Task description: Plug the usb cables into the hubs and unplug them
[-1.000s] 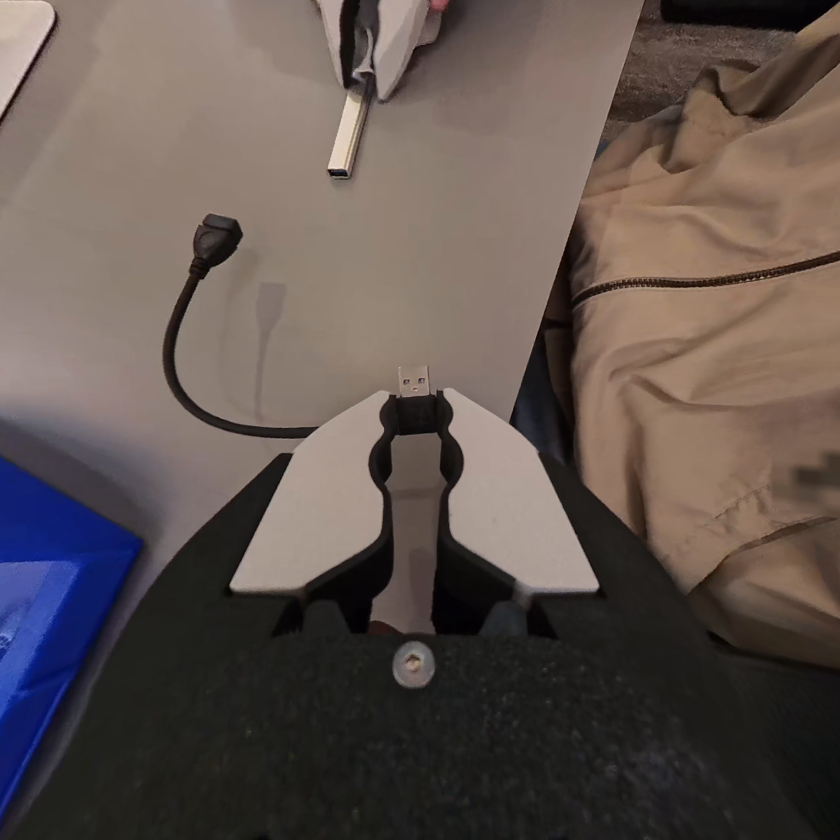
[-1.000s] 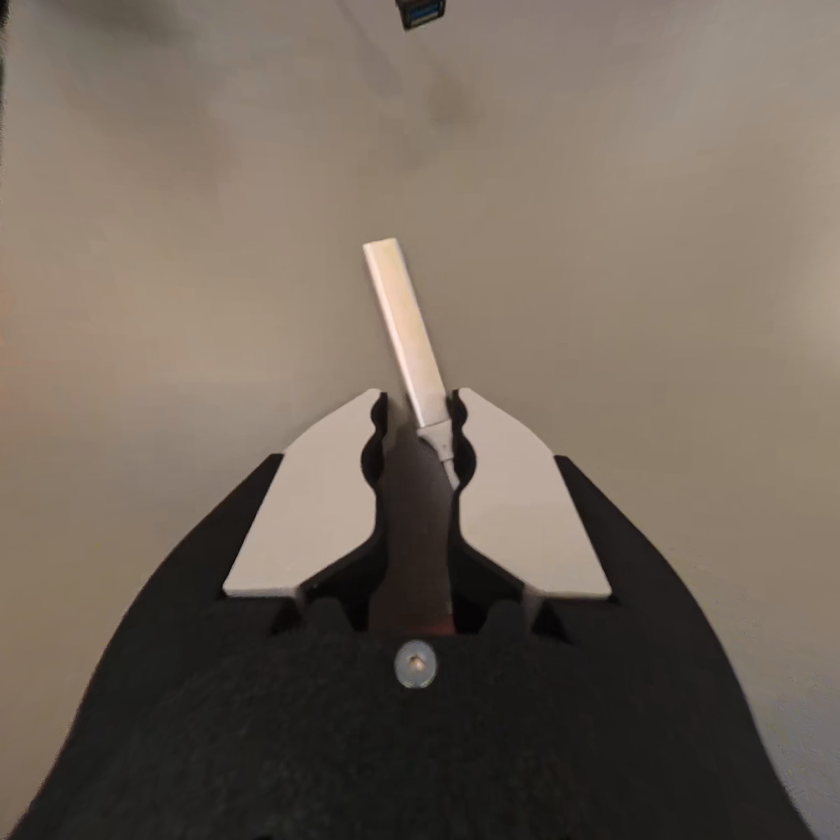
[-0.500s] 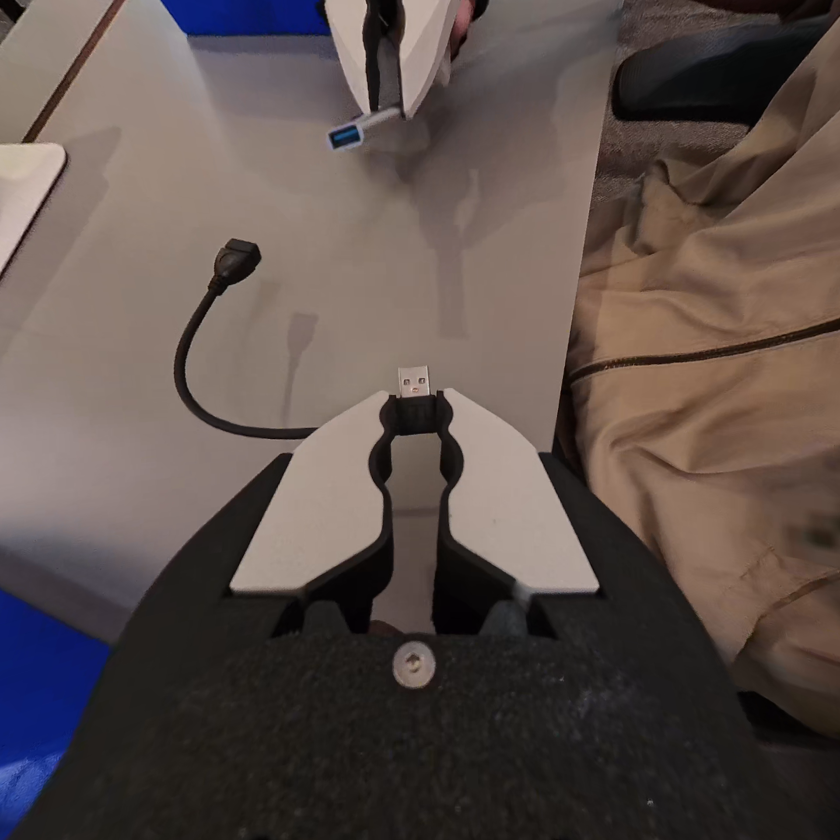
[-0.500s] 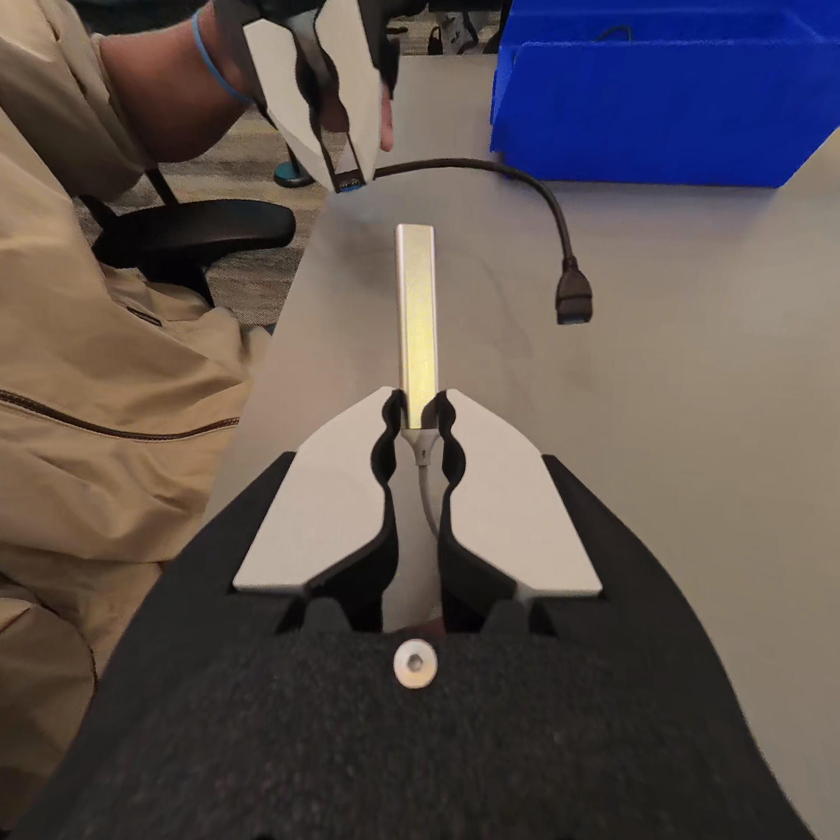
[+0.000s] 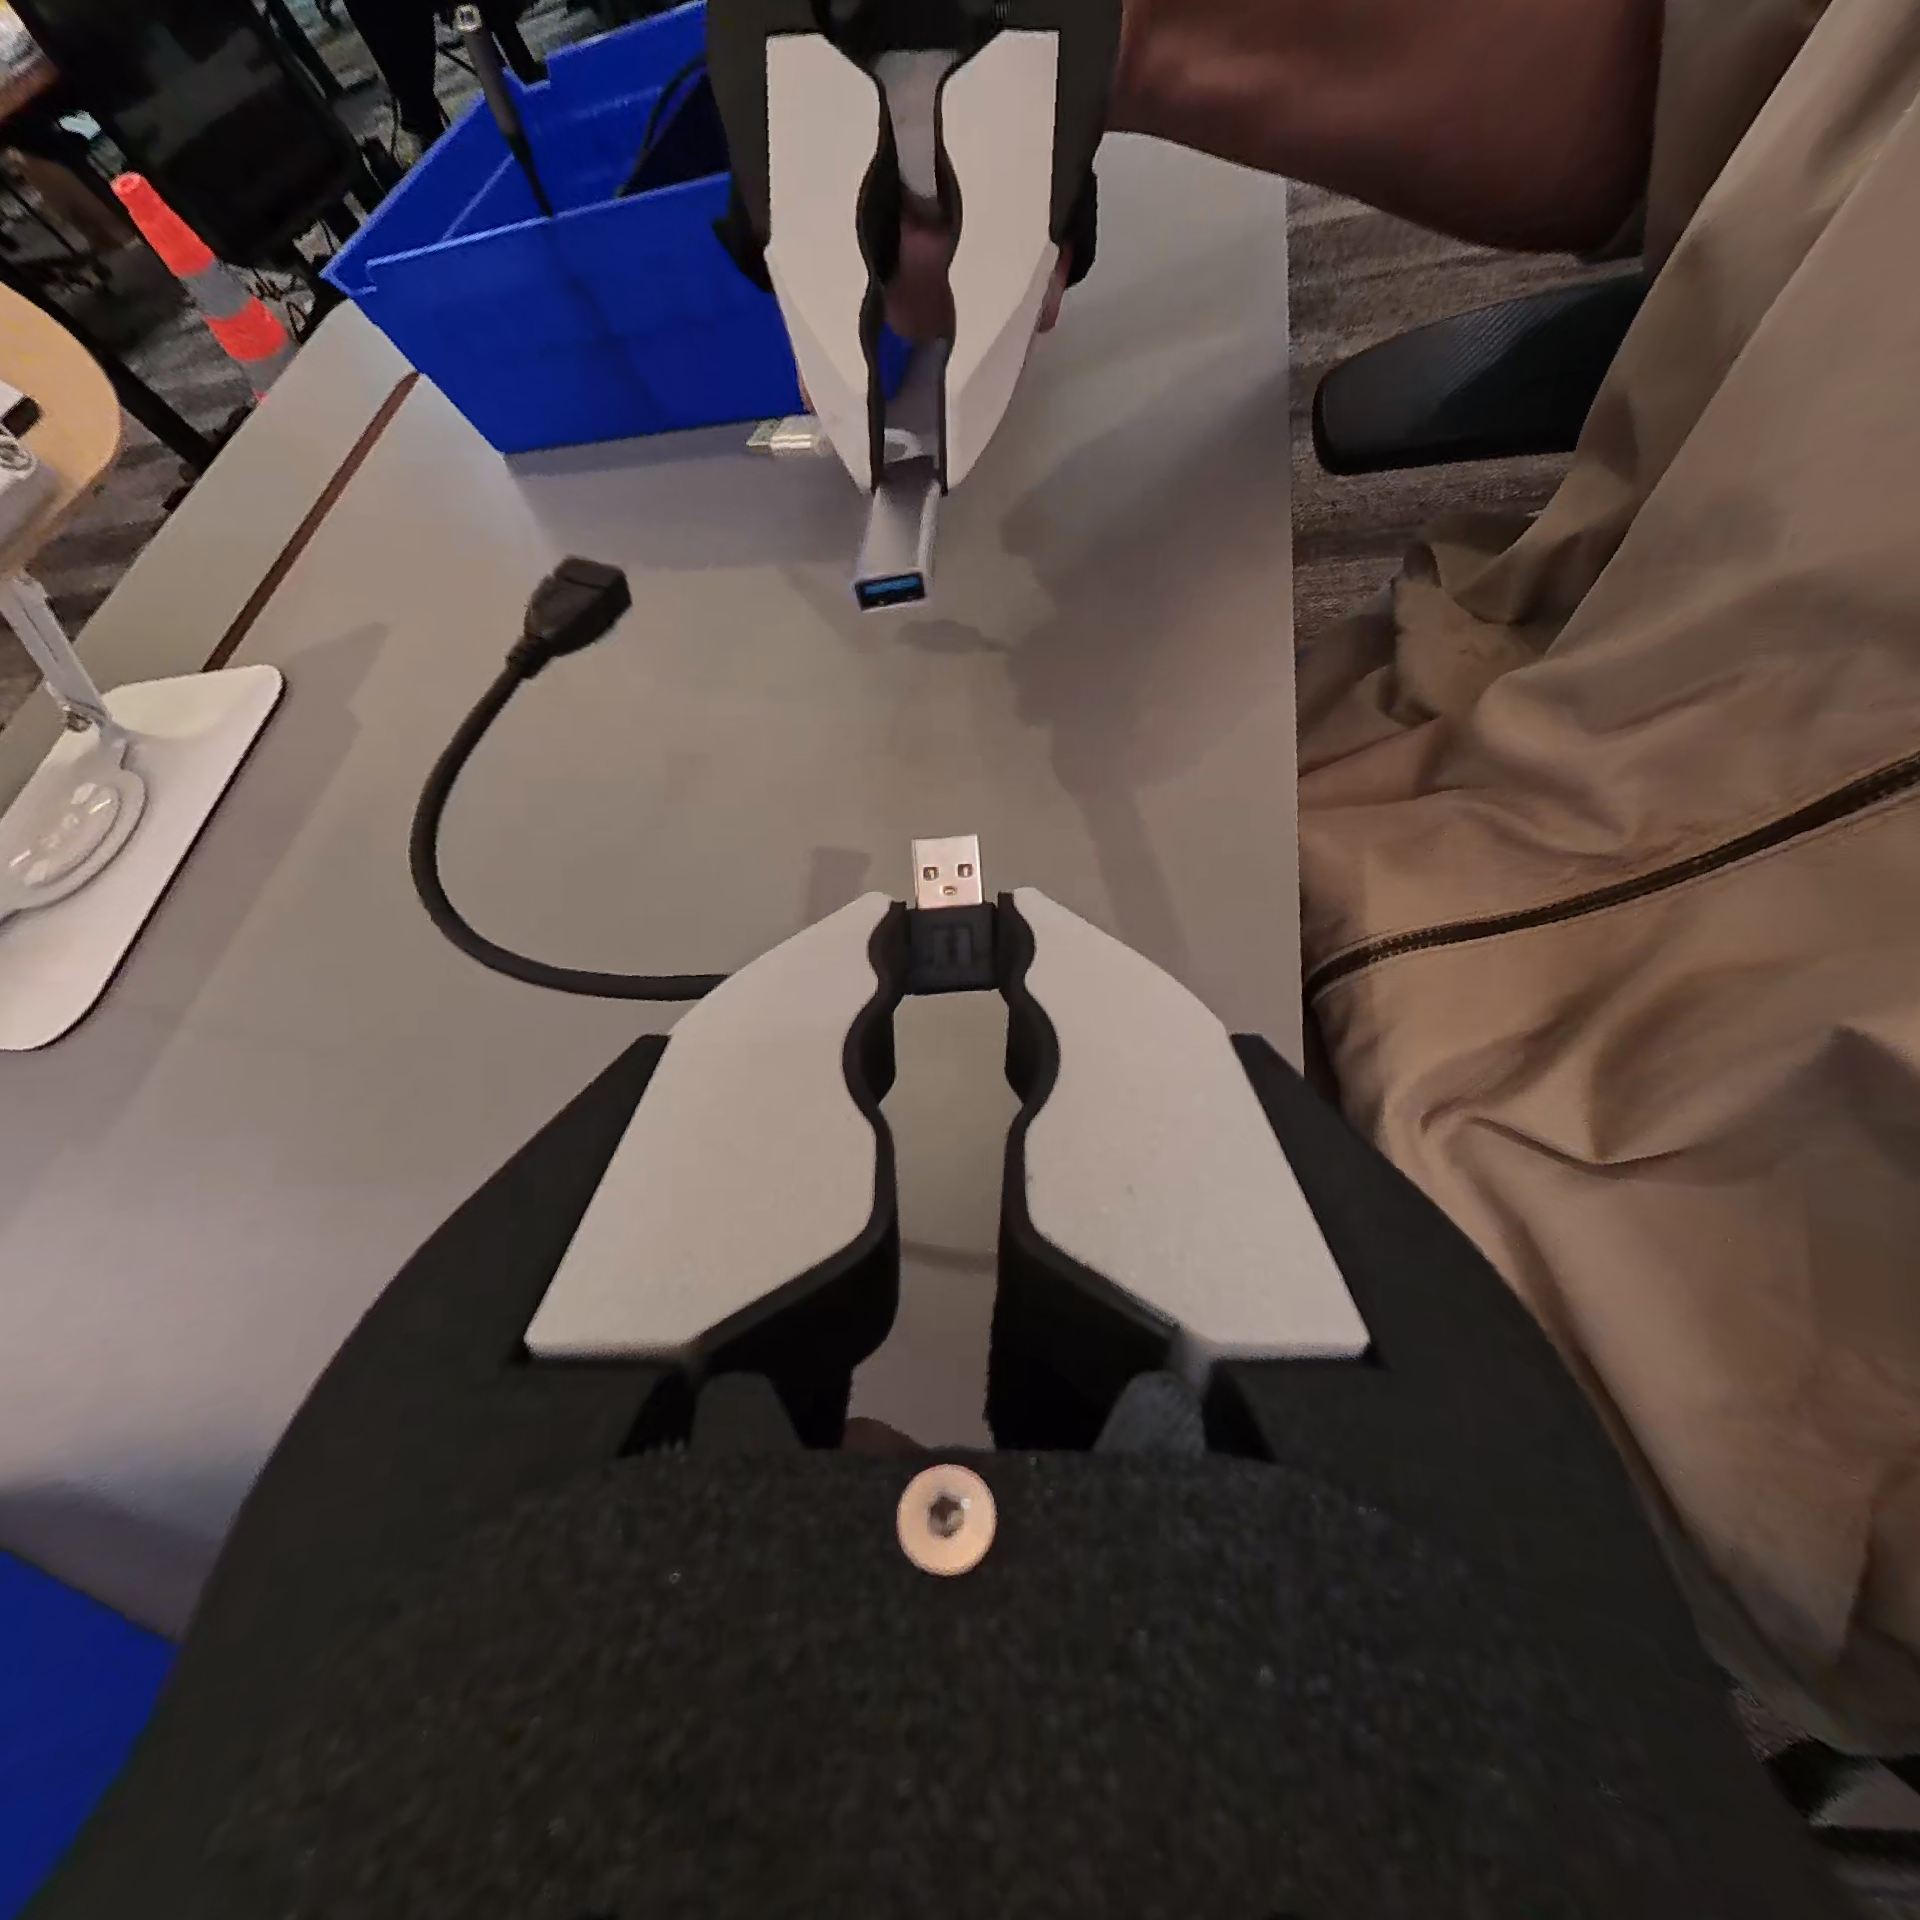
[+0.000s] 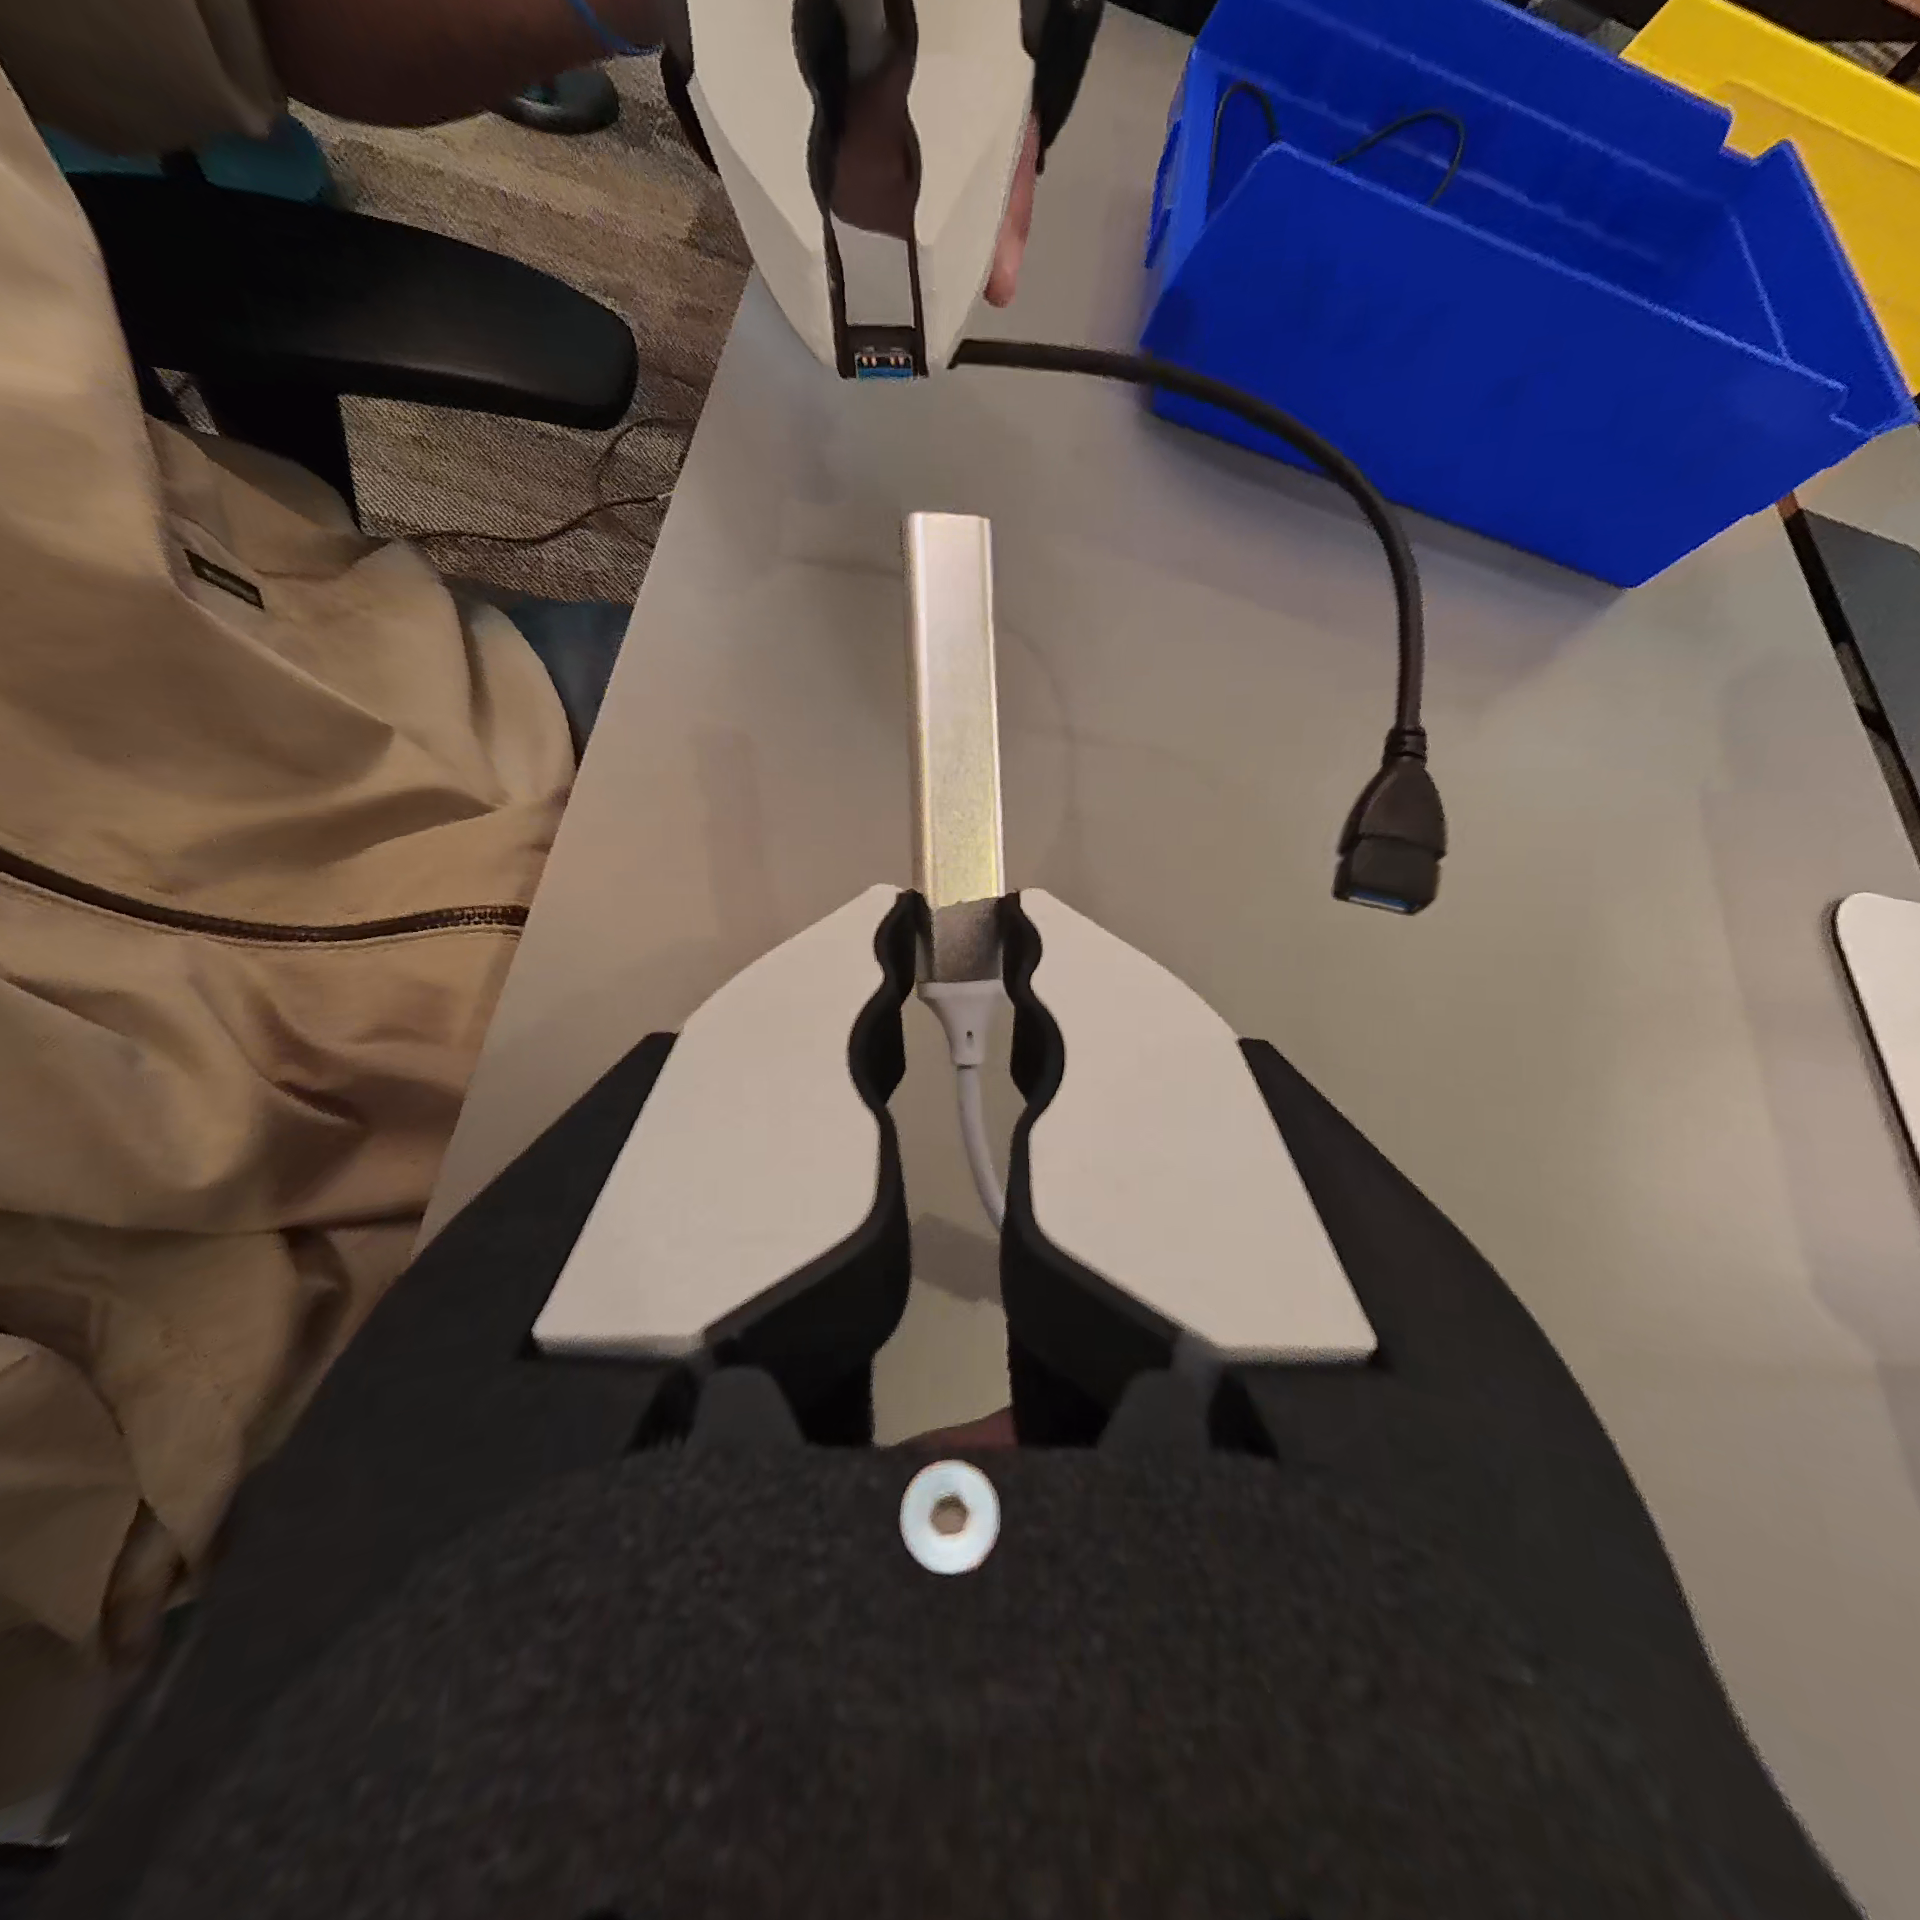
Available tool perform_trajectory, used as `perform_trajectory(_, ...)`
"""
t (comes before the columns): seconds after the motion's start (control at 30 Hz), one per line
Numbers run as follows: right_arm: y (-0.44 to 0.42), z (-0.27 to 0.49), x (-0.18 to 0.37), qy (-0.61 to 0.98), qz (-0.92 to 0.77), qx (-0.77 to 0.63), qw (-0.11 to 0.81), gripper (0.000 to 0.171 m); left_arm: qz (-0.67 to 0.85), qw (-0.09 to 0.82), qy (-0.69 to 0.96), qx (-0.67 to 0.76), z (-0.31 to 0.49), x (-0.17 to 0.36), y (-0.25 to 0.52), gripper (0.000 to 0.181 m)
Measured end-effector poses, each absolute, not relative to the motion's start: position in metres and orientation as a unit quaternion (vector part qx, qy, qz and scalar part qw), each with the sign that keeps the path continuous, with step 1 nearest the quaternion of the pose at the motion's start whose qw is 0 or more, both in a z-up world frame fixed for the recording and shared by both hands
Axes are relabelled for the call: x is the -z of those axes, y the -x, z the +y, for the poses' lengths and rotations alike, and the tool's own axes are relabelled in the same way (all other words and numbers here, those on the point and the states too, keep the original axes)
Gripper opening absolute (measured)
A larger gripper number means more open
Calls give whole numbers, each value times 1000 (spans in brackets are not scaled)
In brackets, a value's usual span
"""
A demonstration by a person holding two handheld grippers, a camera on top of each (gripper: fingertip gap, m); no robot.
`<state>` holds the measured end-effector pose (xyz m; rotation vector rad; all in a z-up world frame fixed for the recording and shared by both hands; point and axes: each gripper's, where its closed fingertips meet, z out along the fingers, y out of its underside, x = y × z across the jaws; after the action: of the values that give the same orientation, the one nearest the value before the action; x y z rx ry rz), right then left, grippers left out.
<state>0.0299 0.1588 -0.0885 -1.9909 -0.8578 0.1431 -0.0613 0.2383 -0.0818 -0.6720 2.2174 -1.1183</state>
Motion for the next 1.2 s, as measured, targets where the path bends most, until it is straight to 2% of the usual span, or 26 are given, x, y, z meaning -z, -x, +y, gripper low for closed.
perform_trajectory(0.53,-37,186,137,833,-376,26,406,16,873,211,278,341,235,127,18,16)
perform_trajectory(1.2,-43,184,153,849,-376,46,367,15,902,222,271,251,235,155,5,16)
